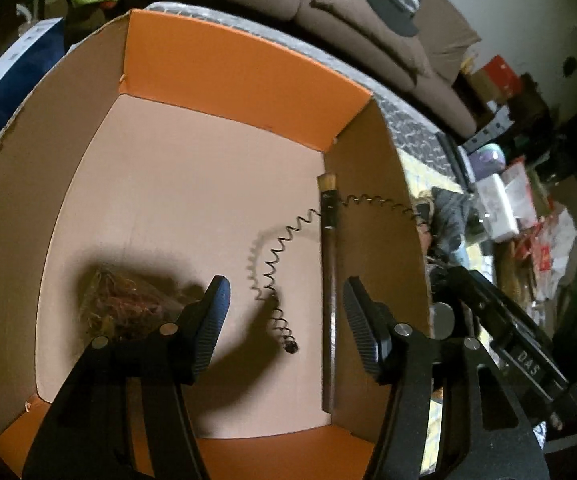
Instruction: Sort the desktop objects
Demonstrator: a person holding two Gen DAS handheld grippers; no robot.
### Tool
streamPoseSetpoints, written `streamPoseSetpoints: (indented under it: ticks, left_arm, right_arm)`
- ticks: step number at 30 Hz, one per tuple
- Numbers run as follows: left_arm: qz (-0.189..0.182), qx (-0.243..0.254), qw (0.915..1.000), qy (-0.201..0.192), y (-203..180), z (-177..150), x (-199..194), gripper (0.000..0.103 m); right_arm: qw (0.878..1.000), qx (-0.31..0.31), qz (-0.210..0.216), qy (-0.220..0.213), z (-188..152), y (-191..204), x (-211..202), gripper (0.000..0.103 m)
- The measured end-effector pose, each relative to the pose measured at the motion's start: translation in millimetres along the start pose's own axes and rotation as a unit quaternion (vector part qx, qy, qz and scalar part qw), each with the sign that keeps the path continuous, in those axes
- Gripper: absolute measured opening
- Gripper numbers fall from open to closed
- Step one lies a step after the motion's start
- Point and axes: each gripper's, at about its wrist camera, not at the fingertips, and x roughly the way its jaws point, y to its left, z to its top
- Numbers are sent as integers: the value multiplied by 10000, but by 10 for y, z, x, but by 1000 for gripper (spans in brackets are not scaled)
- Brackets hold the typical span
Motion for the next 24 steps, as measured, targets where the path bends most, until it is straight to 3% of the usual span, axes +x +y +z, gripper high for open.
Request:
streamPoseSetpoints:
  ticks: [8,11,17,20,24]
  left_arm:
    - [97,-54,9998,147,-23,88,119,54]
    - [185,94,9994,260,-81,78,190,54]
    - [200,217,9984,473,-113,64,266,26]
    - [263,248,9979,529,-111,44,289,20]
    - [273,300,9974,597,-131,9,333,4]
  right_arm:
    - [9997,30,92,233,-47,-18,159,66]
    - [9992,30,196,355,-64,-10,231,52]
    - [9991,-35,186,381,-87,23,292,49]
    - [9991,-47,190,381,-89,25,298,44]
    - [9992,-145,133,355,-95,64,304,36]
